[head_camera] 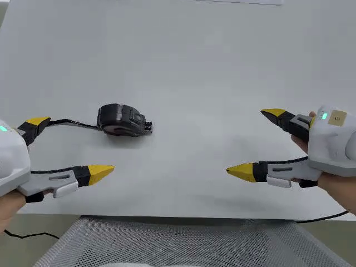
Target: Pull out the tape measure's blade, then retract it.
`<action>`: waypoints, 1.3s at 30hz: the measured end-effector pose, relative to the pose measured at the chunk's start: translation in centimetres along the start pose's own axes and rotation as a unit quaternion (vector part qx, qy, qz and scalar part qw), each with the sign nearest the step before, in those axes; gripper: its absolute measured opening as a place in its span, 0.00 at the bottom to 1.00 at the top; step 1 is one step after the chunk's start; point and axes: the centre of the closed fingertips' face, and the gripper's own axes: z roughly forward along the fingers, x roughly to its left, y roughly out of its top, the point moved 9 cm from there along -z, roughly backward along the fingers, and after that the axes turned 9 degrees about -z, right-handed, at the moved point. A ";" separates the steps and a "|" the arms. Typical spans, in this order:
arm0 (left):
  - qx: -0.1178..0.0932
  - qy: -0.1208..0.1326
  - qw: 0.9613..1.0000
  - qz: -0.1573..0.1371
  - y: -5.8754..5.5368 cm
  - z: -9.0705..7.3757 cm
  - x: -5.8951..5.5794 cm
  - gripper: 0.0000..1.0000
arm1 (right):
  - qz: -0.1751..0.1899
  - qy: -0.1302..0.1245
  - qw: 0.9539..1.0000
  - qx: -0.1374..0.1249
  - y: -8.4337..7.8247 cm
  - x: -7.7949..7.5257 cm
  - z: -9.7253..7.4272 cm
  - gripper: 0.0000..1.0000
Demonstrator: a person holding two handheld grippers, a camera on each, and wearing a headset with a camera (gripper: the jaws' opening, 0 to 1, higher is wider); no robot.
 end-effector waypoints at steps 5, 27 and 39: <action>-0.001 -0.006 1.000 0.006 0.2 -0.2 0.2 0.99 | -0.001 -0.003 1.000 0.015 -0.6 -0.3 -0.3 0.93; 0.021 -0.010 0.999 0.046 -0.1 -1.0 0.9 0.99 | -0.006 -0.006 0.999 0.042 -1.8 -0.7 -2.1 0.93; 0.028 -0.021 0.998 0.058 0.2 -0.9 1.1 0.99 | -0.004 0.001 0.999 0.050 -2.0 -0.5 -2.1 0.92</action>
